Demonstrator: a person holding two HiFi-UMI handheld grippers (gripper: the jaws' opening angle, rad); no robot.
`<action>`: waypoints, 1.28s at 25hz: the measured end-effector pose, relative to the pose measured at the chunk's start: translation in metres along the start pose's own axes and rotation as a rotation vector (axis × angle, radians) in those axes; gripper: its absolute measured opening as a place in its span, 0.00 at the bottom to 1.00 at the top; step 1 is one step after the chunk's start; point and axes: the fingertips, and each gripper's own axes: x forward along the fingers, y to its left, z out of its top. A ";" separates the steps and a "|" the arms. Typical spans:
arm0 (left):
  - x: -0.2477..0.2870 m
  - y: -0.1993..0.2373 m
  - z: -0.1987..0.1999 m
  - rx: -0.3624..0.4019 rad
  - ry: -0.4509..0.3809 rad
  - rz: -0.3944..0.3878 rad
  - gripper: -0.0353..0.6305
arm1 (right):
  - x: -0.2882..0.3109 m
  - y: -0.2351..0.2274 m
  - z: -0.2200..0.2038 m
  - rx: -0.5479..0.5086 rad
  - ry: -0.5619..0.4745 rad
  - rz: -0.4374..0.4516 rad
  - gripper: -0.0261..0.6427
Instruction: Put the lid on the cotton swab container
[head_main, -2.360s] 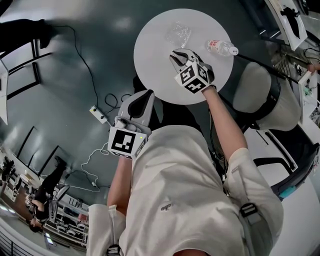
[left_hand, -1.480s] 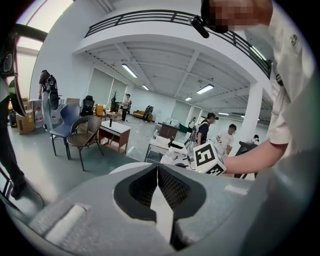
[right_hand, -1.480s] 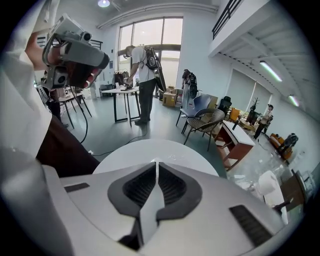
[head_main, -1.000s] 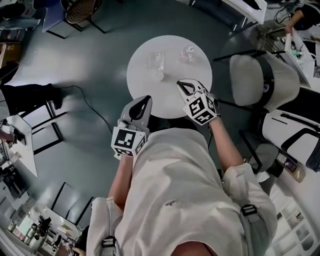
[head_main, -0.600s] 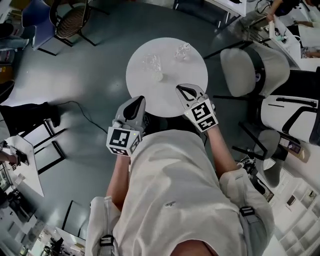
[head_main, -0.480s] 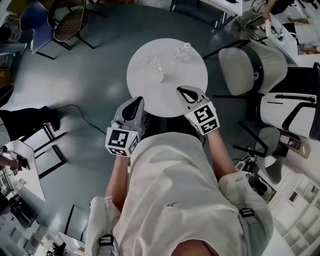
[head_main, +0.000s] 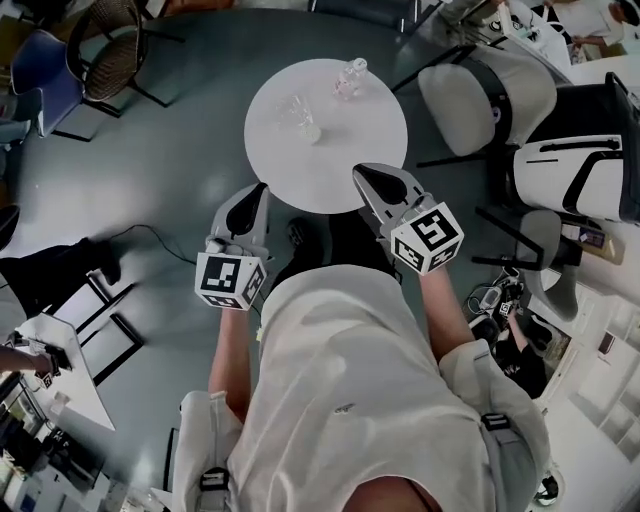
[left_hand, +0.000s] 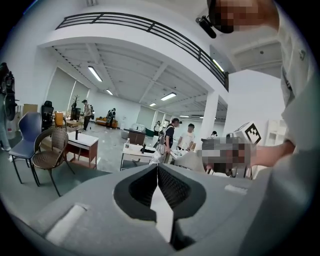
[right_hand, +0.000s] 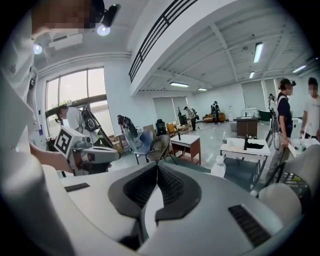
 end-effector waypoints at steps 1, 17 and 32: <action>-0.002 -0.001 0.000 0.004 -0.001 -0.009 0.07 | -0.005 0.004 0.004 0.011 -0.027 0.001 0.06; -0.008 -0.023 0.021 0.037 -0.041 -0.037 0.07 | -0.071 -0.002 0.027 0.120 -0.207 -0.022 0.05; -0.018 -0.033 0.006 0.026 -0.038 -0.049 0.07 | -0.081 0.011 0.015 0.097 -0.186 -0.030 0.05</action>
